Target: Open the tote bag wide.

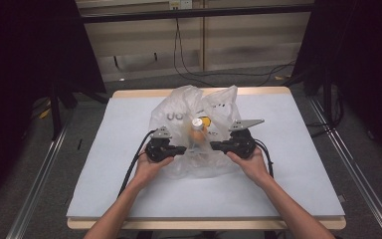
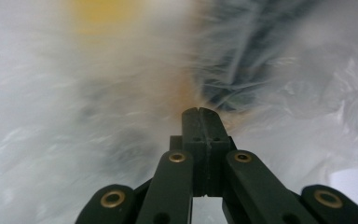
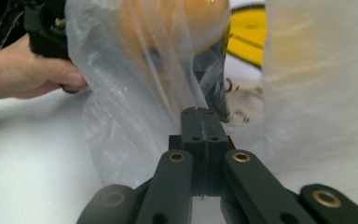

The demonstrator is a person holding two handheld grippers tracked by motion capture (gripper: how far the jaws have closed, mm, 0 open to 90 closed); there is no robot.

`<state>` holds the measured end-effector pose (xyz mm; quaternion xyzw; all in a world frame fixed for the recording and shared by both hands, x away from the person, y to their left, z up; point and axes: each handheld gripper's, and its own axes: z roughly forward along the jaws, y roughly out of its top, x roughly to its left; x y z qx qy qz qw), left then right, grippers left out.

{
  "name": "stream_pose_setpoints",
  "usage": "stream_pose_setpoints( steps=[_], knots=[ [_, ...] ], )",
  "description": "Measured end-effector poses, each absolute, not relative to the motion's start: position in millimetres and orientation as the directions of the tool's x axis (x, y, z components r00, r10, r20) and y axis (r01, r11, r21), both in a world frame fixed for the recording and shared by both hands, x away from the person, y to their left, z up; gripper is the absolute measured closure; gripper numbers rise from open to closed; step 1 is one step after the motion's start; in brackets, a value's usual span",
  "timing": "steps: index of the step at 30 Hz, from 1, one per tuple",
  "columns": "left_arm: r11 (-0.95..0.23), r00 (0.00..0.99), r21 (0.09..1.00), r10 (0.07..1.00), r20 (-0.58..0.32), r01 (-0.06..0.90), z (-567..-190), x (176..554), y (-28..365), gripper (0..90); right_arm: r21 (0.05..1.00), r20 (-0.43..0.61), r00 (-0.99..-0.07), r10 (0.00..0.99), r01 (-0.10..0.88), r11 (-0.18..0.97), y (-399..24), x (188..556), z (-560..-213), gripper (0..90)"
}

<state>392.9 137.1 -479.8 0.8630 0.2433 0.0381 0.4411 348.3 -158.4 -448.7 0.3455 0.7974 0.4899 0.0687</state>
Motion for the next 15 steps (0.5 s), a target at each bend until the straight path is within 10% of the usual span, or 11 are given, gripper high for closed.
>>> stream_pose_setpoints(
  steps=[15],
  knots=[
    [-0.521, 0.870, 0.748, 0.468, -0.153, 0.411, -490, 394, 143, 90.0, 0.746, 0.200, -0.745, 0.637, 0.537, 0.394, -152, 349, -493, 90.0]
  ],
)
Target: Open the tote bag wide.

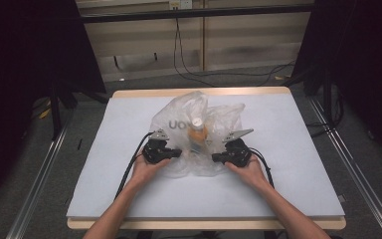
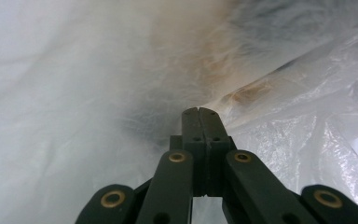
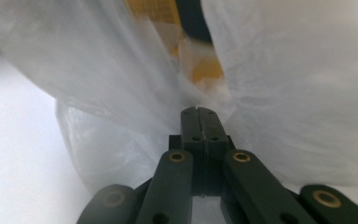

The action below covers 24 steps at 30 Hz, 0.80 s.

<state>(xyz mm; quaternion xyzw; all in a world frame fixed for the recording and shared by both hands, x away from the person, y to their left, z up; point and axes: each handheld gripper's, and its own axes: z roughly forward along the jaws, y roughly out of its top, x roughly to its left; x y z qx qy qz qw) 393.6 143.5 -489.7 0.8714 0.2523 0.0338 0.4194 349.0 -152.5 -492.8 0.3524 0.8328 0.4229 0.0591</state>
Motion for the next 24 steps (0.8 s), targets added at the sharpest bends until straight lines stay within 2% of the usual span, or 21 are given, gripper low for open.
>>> stream_pose_setpoints(
  steps=[9, 13, 17, 24],
  knots=[
    [-0.485, 0.881, 0.783, 0.443, -0.164, 0.390, -479, 385, 149, 90.0, 0.766, 0.212, -0.741, 0.637, 0.531, 0.363, -155, 346, -486, 90.0],
    [-0.437, 0.890, 0.823, 0.423, -0.169, 0.364, -463, 377, 153, 90.0, 0.814, 0.231, -0.732, 0.641, 0.506, 0.284, -168, 339, -462, 90.0],
    [-0.403, 0.904, 0.857, 0.399, -0.153, 0.322, -443, 364, 158, 90.0, 0.843, 0.224, -0.733, 0.642, 0.476, 0.249, -176, 331, -445, 90.0],
    [-0.339, 0.912, 0.898, 0.386, -0.138, 0.279, -417, 363, 161, 90.0, 0.881, 0.211, -0.743, 0.635, 0.426, 0.206, -187, 321, -418, 90.0]
  ],
)
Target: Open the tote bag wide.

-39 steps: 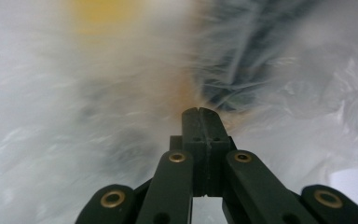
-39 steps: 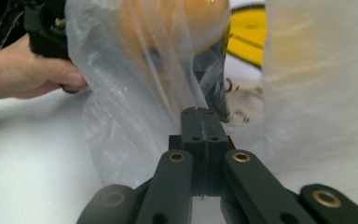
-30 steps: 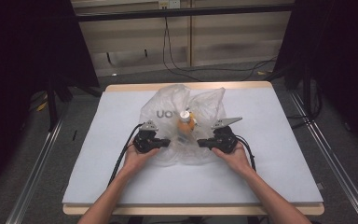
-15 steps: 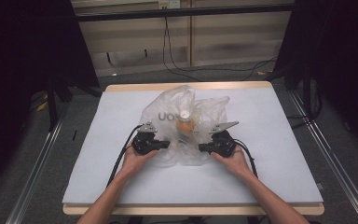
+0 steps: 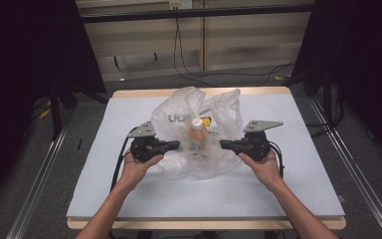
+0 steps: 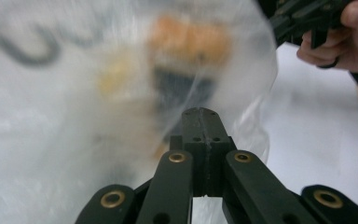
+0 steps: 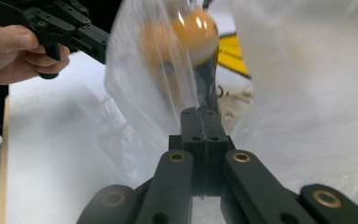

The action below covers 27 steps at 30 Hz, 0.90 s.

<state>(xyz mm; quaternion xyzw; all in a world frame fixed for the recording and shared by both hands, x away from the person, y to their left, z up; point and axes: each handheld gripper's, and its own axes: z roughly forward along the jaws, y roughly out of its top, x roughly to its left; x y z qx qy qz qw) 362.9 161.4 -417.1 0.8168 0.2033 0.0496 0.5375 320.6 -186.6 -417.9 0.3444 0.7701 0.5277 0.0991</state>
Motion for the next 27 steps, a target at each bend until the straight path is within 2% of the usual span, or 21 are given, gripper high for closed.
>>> stream_pose_setpoints(
  steps=[11, 19, 24, 27],
  knots=[
    [-0.282, 0.925, 0.937, 0.369, -0.094, 0.207, -369, 379, 145, 90.0, 0.924, 0.177, -0.733, 0.657, 0.353, 0.146, -204, 328, -368, 90.0],
    [-0.278, 0.940, 0.945, 0.334, -0.074, 0.174, -334, 411, 102, 90.0, 0.943, 0.184, -0.717, 0.672, 0.321, 0.085, -204, 357, -343, 90.0],
    [-0.306, 0.937, 0.932, 0.338, -0.086, 0.196, -344, 421, 84, 90.0, 0.931, 0.198, -0.695, 0.691, 0.355, 0.089, -201, 372, -350, 90.0],
    [-0.322, 0.920, 0.920, 0.382, -0.090, 0.223, -358, 424, 84, 90.0, 0.921, 0.213, -0.692, 0.690, 0.377, 0.094, -199, 378, -363, 90.0]
  ],
)
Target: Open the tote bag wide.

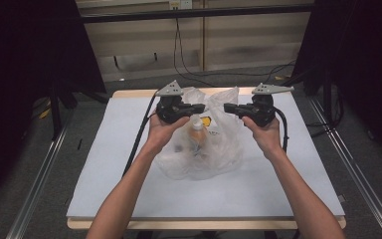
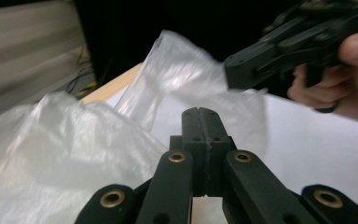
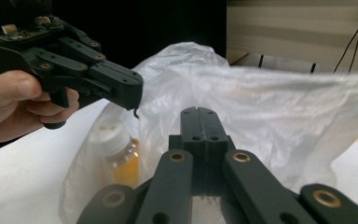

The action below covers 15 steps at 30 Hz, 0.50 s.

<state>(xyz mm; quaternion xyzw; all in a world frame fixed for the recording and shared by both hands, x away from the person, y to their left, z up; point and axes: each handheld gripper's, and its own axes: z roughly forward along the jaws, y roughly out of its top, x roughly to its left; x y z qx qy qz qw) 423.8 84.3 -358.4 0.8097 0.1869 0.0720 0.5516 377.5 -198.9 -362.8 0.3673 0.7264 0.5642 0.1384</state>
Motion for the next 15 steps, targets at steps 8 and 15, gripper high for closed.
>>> stream_pose_setpoints(
  steps=[8, 15],
  knots=[
    [-0.377, 0.897, 0.892, 0.436, -0.067, 0.250, -374, 421, 100, 90.0, 0.899, 0.217, -0.697, 0.683, 0.416, 0.138, -188, 380, -384, 90.0],
    [-0.492, 0.902, 0.828, 0.429, -0.037, 0.268, -400, 416, 110, 90.0, 0.873, 0.206, -0.705, 0.679, 0.446, 0.199, -182, 379, -403, 90.0]
  ],
)
